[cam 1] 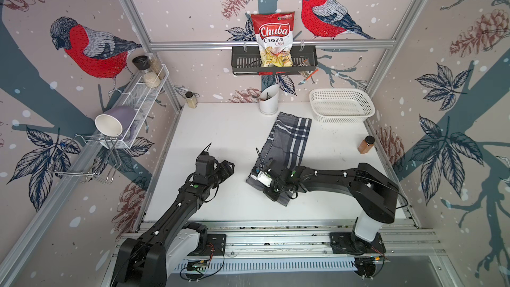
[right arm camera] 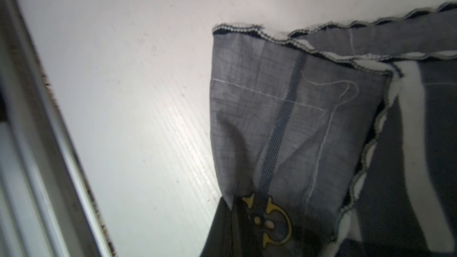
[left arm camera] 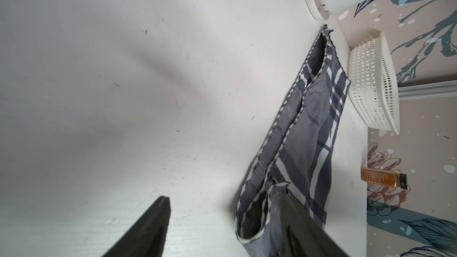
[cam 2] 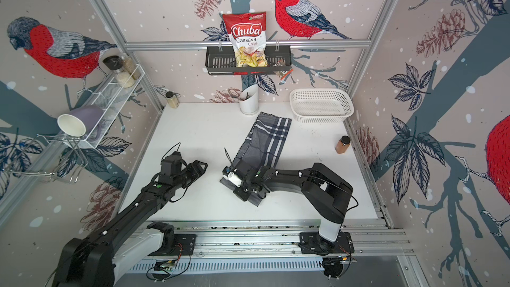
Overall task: Roll up the pillowcase
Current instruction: Roll the pillowcase at the center of the board.
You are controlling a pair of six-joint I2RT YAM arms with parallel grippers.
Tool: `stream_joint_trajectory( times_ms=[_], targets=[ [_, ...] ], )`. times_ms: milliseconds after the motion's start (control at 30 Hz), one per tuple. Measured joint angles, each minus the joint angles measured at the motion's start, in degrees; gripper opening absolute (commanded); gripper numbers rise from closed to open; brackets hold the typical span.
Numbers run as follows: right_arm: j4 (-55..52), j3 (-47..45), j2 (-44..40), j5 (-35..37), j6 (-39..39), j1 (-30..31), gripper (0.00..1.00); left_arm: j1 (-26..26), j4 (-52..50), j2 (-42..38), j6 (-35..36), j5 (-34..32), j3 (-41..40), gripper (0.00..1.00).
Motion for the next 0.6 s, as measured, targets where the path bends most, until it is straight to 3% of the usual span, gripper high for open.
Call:
stream_joint_trajectory(
  times_ms=[100,300,400,600],
  targets=[
    [-1.6,1.8,0.7,-13.8,1.0,-4.0,0.0,0.0,0.3,-1.1,1.7,1.1,0.5,0.72],
    [-5.9,8.0,7.4,-32.3,0.7,-12.3,0.0,-4.8,2.2,-0.6,5.8,1.5,3.9,0.71],
    [-8.9,10.8,11.4,-37.0,-0.9,-16.2,0.0,-8.5,5.1,1.0,7.5,1.4,5.3,0.71],
    [-14.0,14.5,16.5,-40.9,-3.7,-20.8,0.0,-10.7,10.7,7.2,8.7,2.0,4.6,0.71]
  ],
)
